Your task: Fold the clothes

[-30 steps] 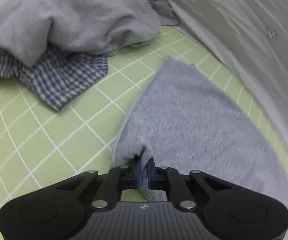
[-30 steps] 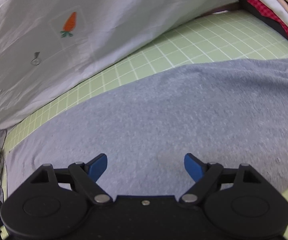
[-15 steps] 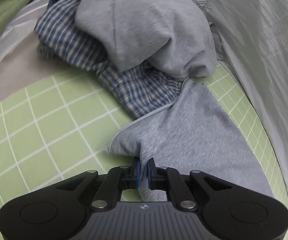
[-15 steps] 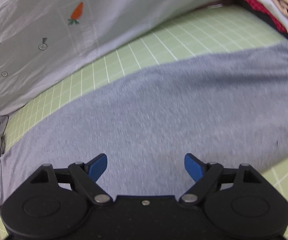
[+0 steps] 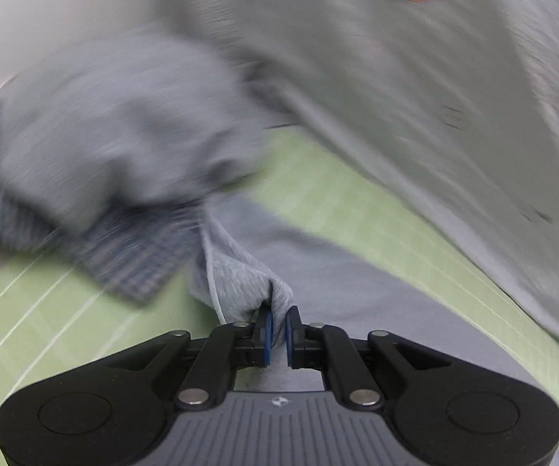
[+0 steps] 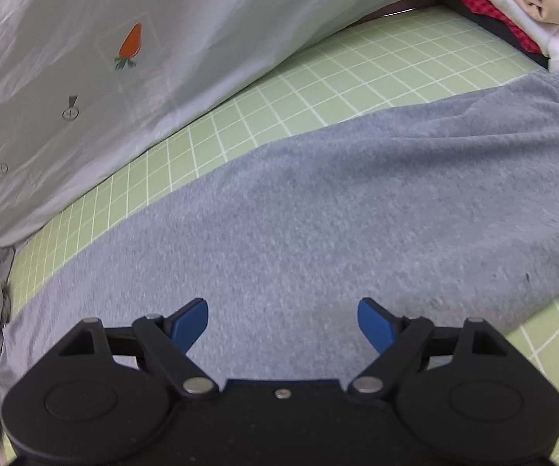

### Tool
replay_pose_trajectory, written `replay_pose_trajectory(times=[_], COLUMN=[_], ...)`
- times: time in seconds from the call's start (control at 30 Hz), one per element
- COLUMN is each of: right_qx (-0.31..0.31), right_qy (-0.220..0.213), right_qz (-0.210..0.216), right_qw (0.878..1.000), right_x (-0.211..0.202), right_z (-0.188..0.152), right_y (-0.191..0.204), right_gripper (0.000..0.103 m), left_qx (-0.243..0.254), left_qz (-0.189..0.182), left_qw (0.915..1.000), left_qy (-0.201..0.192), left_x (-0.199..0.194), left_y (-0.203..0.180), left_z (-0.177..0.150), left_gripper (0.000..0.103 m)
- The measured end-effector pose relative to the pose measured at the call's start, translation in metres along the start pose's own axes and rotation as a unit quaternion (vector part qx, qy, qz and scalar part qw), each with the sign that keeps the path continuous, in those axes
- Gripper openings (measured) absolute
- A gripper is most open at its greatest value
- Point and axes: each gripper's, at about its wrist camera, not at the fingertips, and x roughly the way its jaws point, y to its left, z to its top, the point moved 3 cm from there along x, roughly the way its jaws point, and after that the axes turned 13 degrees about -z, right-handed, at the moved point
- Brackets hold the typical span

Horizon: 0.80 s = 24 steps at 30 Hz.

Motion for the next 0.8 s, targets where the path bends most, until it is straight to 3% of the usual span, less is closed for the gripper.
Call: replay_pose_trajectory(times=[0.13, 0.27, 0.37, 0.5, 0.63, 0.7, 0.8], right_qx=[0.024, 0.049, 0.064, 0.078, 0.074, 0.073, 0.065], right_qy=[0.001, 0.003, 0.007, 0.014, 0.017, 0.021, 0.026], right_qz=[0.001, -0.001, -0.005, -0.006, -0.007, -0.006, -0.005], right_qw=[1.0, 0.999, 0.998, 0.997, 0.997, 0.997, 0.998], right_x=[-0.002, -0.003, -0.001, 0.002, 0.008, 0.012, 0.017], right_z=[-0.004, -0.008, -0.01, -0.013, -0.011, -0.01, -0.01], right_y=[-0.016, -0.033, -0.043, -0.051, -0.05, -0.047, -0.041], right_gripper=[0.085, 0.085, 0.085, 0.085, 0.085, 0.085, 0.086], left_qx=[0.068, 0.143, 0.15, 0.141, 0.13, 0.128, 0.121], left_qz=[-0.057, -0.106, -0.107, -0.099, -0.112, -0.113, -0.107], left_qw=[0.9954, 0.9788, 0.9685, 0.9639, 0.9681, 0.9719, 0.977], left_qy=[0.034, 0.102, 0.168, 0.203, 0.183, 0.162, 0.139], left_x=[0.017, 0.039, 0.058, 0.065, 0.055, 0.049, 0.05], left_y=[-0.057, -0.111, -0.124, -0.122, -0.119, -0.121, -0.123], left_z=[-0.011, -0.058, -0.097, -0.114, -0.093, -0.082, -0.065], left_gripper=[0.008, 0.008, 0.009, 0.018, 0.046, 0.052, 0.053])
